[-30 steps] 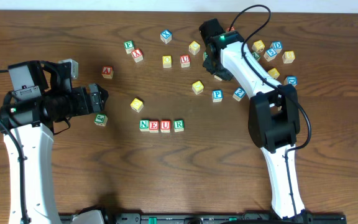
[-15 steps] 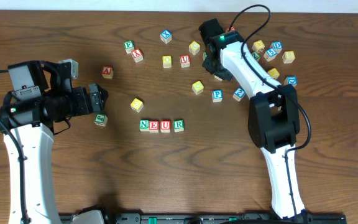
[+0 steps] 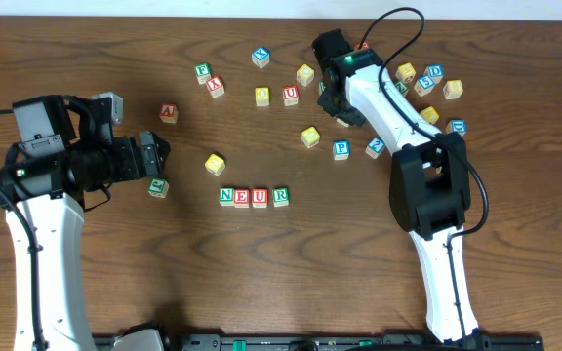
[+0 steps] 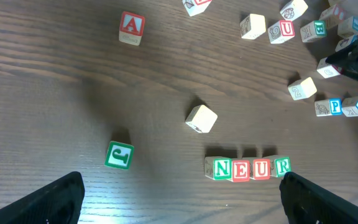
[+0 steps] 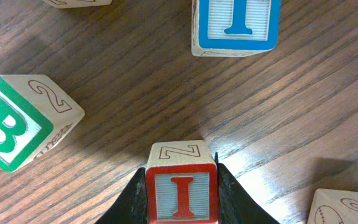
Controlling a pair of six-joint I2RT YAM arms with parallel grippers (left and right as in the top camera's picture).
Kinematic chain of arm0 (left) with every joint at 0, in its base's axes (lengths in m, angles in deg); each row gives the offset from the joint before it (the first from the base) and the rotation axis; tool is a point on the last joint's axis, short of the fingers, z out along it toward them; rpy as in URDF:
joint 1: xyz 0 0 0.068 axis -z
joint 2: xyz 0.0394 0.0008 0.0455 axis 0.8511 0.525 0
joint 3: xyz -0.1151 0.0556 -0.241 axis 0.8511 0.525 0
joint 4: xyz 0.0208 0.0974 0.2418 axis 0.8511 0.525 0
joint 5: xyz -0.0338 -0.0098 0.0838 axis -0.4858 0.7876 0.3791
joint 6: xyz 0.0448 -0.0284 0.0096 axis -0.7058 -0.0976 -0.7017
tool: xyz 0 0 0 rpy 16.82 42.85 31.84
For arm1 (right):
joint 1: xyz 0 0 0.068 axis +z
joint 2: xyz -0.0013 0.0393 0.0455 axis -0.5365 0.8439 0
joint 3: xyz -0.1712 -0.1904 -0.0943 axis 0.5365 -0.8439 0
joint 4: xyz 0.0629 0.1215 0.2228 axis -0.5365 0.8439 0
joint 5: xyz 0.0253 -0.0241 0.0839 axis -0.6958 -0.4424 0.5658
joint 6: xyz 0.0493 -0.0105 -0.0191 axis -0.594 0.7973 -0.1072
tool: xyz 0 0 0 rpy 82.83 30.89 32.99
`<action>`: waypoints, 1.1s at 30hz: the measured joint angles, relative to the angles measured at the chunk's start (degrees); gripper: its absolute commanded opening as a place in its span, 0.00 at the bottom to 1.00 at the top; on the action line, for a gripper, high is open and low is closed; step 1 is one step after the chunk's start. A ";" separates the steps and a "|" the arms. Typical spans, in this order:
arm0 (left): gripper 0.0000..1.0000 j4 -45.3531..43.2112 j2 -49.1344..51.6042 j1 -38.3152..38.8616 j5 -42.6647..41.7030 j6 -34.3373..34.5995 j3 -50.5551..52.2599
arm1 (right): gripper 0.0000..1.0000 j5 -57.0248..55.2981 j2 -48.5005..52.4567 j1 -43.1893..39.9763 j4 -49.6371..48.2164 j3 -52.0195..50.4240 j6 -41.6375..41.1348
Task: Spell out NEURIPS
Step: 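Lift the red I block and carry it toward the N E U R row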
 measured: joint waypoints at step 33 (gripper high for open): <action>0.99 0.02 0.00 0.00 0.02 0.00 0.00 | 0.01 -0.72 -15.58 6.78 12.59 8.02 20.26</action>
